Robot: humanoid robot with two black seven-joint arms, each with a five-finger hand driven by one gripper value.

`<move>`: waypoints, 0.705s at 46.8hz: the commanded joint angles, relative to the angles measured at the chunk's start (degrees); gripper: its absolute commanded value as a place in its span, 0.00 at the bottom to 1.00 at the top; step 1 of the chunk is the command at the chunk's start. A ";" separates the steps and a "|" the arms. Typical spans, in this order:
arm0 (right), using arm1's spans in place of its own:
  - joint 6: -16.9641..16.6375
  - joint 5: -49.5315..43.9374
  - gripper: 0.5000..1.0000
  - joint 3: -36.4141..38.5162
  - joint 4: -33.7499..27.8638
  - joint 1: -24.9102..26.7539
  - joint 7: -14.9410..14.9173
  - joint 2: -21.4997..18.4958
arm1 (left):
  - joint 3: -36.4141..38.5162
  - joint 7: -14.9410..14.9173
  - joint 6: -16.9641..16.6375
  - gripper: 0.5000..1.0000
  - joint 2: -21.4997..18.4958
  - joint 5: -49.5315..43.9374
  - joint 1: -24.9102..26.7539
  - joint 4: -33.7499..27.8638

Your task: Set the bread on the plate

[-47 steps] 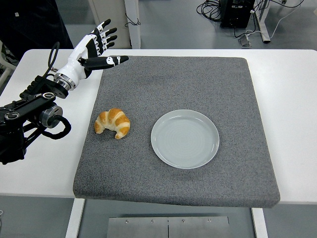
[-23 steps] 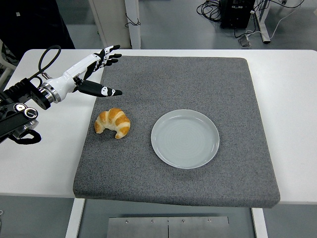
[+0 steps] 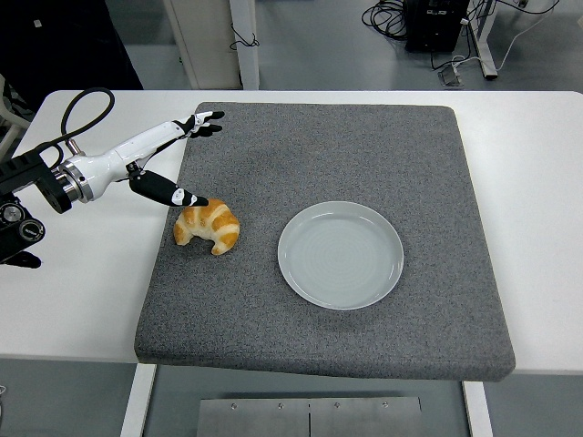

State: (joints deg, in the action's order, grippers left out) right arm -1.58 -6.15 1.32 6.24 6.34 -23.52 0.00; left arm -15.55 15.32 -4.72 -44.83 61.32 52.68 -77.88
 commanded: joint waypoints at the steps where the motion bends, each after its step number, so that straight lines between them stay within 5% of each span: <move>1: 0.00 0.00 1.00 0.00 0.00 -0.01 0.05 0.00 | 0.00 0.24 -0.03 0.94 -0.52 1.17 -0.29 -0.17; 33: 0.00 0.00 1.00 0.00 0.00 -0.01 -0.03 0.00 | 0.26 -0.38 -5.12 0.94 2.11 12.77 -4.78 0.27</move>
State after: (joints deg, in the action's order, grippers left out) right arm -1.58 -6.15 1.32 6.24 6.34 -23.54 0.00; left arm -15.56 15.18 -9.84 -42.82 73.64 47.91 -77.86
